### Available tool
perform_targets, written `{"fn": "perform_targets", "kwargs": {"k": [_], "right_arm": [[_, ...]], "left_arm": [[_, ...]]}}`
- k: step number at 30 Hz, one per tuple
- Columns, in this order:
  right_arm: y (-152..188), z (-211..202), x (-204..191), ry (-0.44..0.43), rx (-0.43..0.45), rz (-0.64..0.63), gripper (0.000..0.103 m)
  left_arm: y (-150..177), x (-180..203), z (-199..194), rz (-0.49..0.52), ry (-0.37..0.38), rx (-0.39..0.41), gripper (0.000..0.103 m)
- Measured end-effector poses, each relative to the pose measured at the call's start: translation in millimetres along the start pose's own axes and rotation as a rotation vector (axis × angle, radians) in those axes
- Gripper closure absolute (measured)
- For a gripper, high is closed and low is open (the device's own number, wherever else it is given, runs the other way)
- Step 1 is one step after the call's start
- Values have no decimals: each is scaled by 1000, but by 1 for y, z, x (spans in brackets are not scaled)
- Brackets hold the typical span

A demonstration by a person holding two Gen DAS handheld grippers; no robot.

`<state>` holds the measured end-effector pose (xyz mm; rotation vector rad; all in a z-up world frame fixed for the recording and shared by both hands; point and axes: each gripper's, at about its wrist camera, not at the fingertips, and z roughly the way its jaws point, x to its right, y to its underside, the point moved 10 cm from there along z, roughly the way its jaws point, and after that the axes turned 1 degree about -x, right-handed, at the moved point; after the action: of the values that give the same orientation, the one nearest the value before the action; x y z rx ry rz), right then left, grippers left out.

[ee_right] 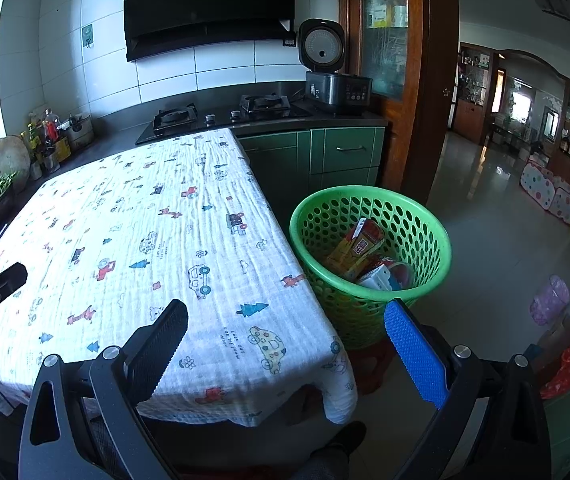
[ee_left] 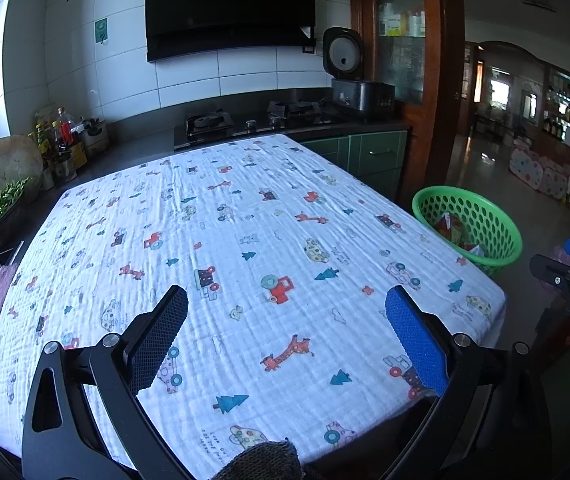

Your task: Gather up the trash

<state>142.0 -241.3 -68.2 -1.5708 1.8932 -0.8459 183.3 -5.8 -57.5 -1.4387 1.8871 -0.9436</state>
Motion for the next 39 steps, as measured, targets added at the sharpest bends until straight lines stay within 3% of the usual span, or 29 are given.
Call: {"fn": "perform_targets", "kwargs": {"k": [39], "right_arm": [[-7,-11,4,7,34,-2,7]], "left_arm": [[-8,9,-8,3,29,47,5]]}}
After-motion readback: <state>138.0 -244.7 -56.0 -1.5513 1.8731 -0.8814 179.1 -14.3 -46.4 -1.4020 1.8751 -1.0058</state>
